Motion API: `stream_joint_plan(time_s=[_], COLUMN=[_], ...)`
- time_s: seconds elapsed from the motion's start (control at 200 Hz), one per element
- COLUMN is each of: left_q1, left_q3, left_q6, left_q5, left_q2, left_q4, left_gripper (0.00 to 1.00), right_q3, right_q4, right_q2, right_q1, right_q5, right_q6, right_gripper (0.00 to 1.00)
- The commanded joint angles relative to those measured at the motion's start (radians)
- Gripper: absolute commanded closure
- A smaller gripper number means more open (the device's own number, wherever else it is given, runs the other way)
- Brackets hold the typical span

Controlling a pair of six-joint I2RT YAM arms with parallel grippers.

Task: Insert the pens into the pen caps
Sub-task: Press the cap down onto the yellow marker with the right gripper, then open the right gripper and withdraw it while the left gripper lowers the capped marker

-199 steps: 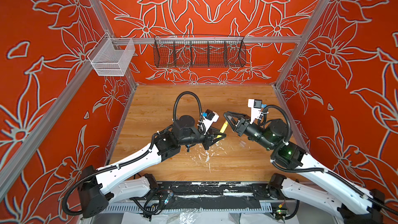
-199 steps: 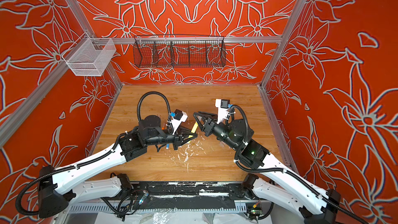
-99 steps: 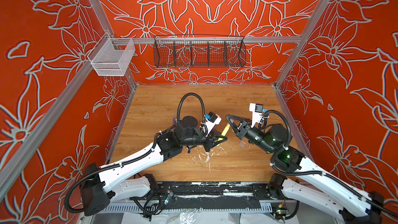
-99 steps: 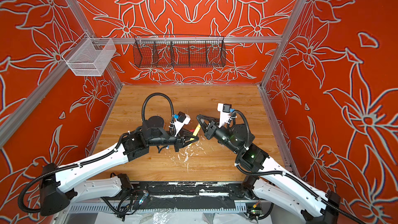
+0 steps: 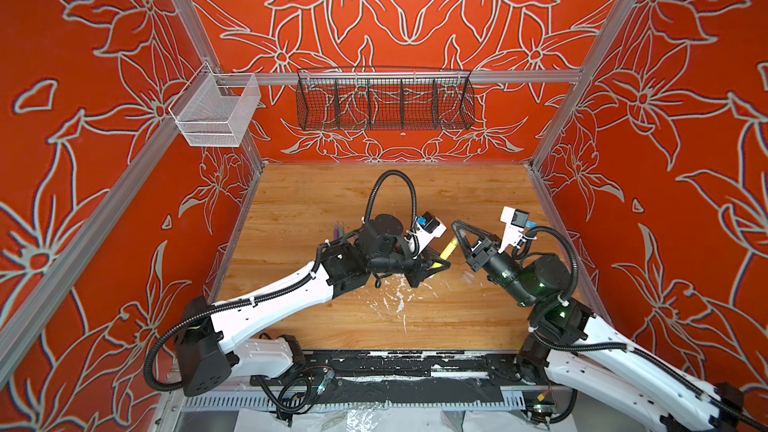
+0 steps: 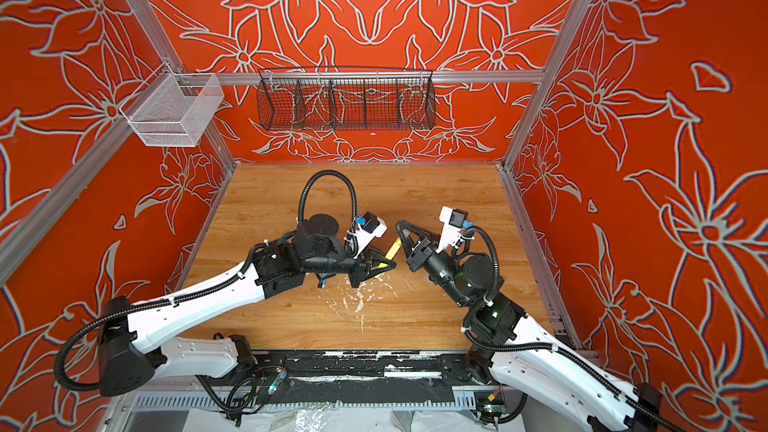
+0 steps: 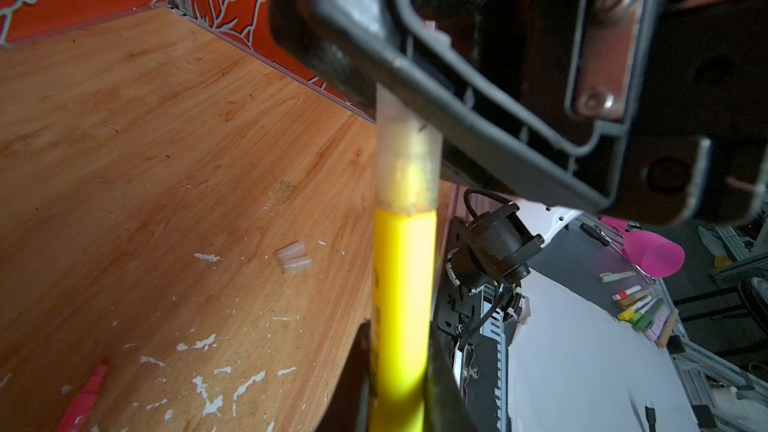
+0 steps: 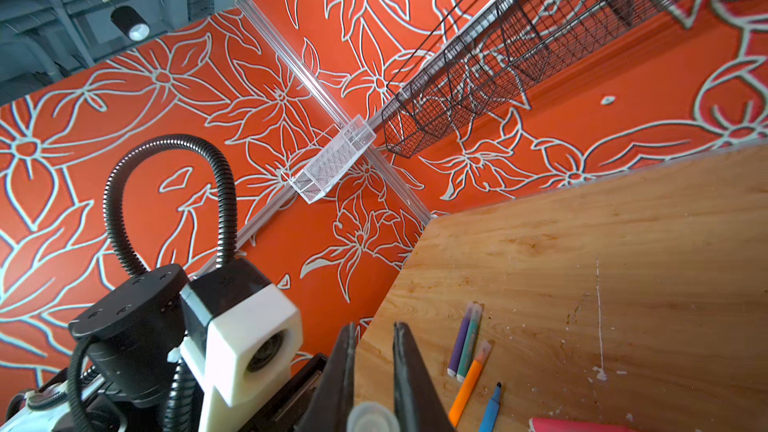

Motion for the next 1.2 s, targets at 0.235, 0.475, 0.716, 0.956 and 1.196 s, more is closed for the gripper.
stream_joint_plan(time_s=[0.235,0.475,0.716,0.956,1.196], left_q1=[0.085,0.120,0.119,0.120,0.120], left_q3=[0.337,0.334,-0.016,-0.284,-0.368], left_q6=[-0.005,-0.045,-0.093,-0.204,-0.287], left_q5=[-0.209,-0.084,-0.151,-0.316,-0.401], left_q2=[0.120,0.117,-0.011,-0.083,-0.027], left_q4=[0.191,0.182,0.179,0.135,0.112], left_gripper=[1.00,1.00,1.00,1.00,1.00], right_q3=[-0.148,-0.130,-0.091,-0.007,0.009], right_q4=[-0.040,-0.173,-0.532,-0.763,-0.818], right_q2=[-0.011,-0.086,-0.312,-0.339,-0.136], right_q1=[0.063,0.063,0.063,0.063,0.017], right_q5=[-0.280,-0.229,0.027,0.358,0.660], right_q6=[-0.042,-0.062,-0.093,-0.232,-0.238], right_gripper=[1.00,1.00,0.52,0.29,0.27])
